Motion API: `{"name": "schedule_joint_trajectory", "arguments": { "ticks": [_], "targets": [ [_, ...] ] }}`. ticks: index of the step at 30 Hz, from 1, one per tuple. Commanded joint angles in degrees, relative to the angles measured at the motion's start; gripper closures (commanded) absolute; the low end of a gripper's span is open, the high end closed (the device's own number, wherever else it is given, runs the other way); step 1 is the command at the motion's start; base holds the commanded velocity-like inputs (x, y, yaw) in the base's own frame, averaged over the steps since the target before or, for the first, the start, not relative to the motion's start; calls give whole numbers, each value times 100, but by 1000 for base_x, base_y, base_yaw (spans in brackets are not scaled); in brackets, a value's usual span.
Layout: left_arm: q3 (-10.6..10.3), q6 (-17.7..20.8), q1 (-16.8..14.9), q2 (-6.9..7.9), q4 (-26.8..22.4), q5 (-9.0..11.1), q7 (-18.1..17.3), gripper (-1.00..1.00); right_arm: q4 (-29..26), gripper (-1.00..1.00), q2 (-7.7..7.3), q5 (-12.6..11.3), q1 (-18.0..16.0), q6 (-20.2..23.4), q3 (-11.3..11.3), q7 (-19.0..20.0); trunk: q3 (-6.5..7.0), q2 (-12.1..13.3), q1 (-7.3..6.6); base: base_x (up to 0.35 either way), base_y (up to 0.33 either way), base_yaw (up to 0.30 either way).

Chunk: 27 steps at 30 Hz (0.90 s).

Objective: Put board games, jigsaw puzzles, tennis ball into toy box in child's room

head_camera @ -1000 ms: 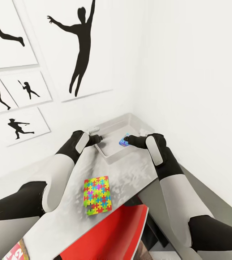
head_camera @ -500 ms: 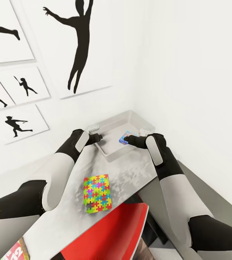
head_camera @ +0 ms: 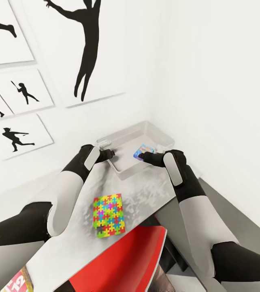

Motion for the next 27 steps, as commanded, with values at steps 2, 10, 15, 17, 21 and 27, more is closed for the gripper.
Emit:
{"name": "schedule_joint_trajectory", "arguments": {
  "ticks": [2,10,15,17,21,27],
  "targets": [
    [23,20,-28,-5,-8,65,46,-100,-8,-100,0,-60,-5,15,4,-57,-29,-11,3,0,0,0],
    [25,27,-90,-5,-8,74,39,-100,-11,-100,0,-62,-6,13,4,-57,-103,-11,3,0,0,0],
    [25,28,-101,-5,-8,77,38,-100,-24,-100,0,-66,-10,16,5,-57,-150,-11,3,0,0,0],
    [25,28,-104,-5,-8,78,38,-100,-29,-100,0,-68,-12,16,7,-57,-168,-11,3,0,0,0],
    [25,29,-106,-5,-8,78,25,-100,-36,-100,0,-70,-13,17,5,-57,-205,-11,3,0,0,0],
    [25,29,-107,-5,-8,79,14,-100,-43,-100,0,-67,-13,17,5,-57,-261,-11,3,0,0,0]
  ]
}}
